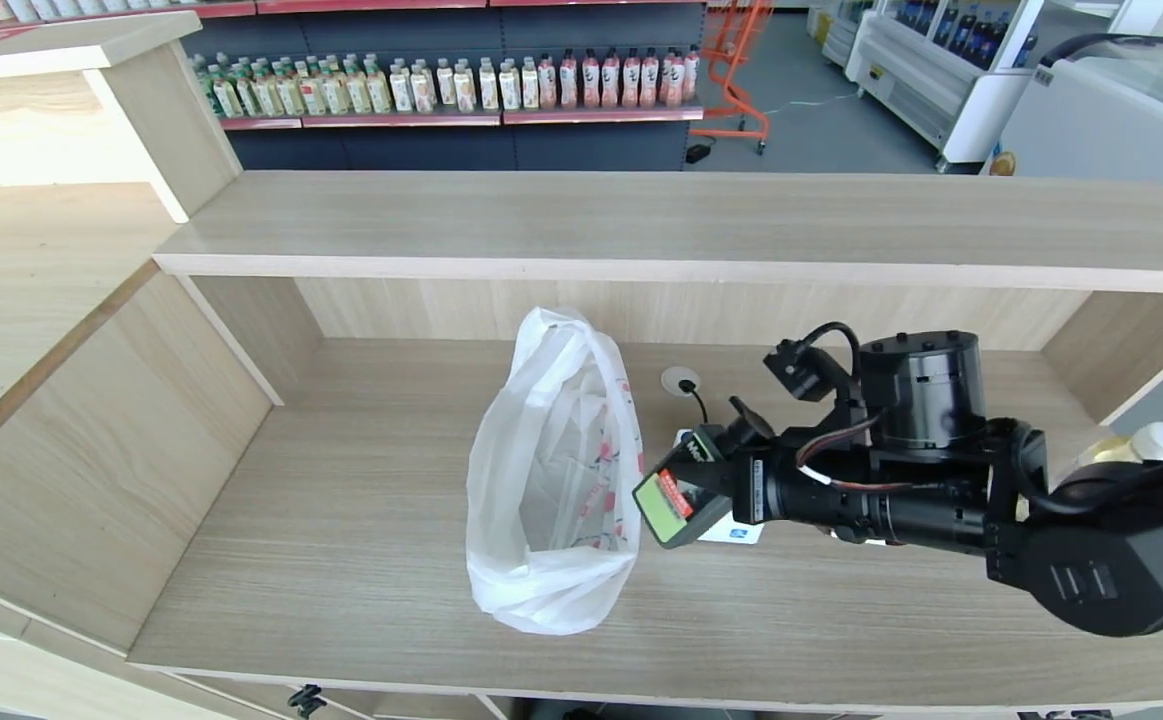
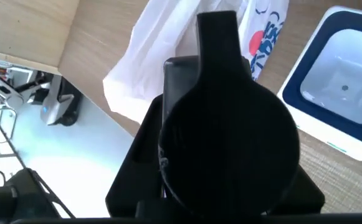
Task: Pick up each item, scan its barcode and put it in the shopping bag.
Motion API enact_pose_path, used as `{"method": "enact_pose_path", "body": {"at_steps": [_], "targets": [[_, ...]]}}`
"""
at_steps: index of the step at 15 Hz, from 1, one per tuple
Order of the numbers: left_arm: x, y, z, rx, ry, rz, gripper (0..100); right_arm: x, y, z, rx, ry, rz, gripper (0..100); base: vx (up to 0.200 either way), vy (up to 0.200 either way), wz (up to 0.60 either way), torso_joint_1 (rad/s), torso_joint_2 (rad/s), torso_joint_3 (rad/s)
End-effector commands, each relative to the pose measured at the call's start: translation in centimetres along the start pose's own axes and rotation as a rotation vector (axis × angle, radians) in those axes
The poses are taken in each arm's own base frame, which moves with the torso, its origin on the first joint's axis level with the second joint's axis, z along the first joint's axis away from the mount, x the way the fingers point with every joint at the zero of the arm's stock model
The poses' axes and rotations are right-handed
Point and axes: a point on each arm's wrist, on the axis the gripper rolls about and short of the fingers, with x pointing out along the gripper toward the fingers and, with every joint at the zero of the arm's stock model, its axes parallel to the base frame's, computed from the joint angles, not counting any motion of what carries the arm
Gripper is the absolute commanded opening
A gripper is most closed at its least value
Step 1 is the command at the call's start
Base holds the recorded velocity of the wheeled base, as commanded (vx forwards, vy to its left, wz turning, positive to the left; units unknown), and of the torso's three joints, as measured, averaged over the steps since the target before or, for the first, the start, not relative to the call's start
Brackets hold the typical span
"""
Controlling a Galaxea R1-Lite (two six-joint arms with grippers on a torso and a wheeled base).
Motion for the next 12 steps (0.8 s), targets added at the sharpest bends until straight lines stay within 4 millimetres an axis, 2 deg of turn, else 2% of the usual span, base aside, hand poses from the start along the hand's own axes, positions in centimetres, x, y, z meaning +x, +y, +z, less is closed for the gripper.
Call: {"method": "enact_pose_path", "body": {"at_steps": [1,2,6,8,12], "targets": [[0.0,0.0,0.0,0.000,0.000,0.001,100,4.4,-1.5,-2.2,-0.082,0.068,-0.004,0,0.000,0.000,0.00,0.000,0.00,0.000],[0.0,0.0,0.0,0.000,0.000,0.001,100,5.7,-1.7,-2.6,-0.128,0.078,0.001,0,0.000,0.000,0.00,0.000,0.00,0.000],[0.0,0.0,0.0,0.000,0.000,0.001,100,10.2,0.2,-1.6,-0.201,-0.012,0.081,0,0.000,0.000,0.00,0.000,0.00,0.000],[0.0,0.0,0.0,0.000,0.000,0.001,100,11.7,0.7,-1.9,-0.275,-0.014,0.098,0,0.000,0.000,0.00,0.000,0.00,0.000],[0.0,0.0,0.0,0.000,0.000,0.001,100,13.3,-0.3,-4.2,-0.506,0.039,0.090,0,0.000,0.000,0.00,0.000,0.00,0.000]]}}
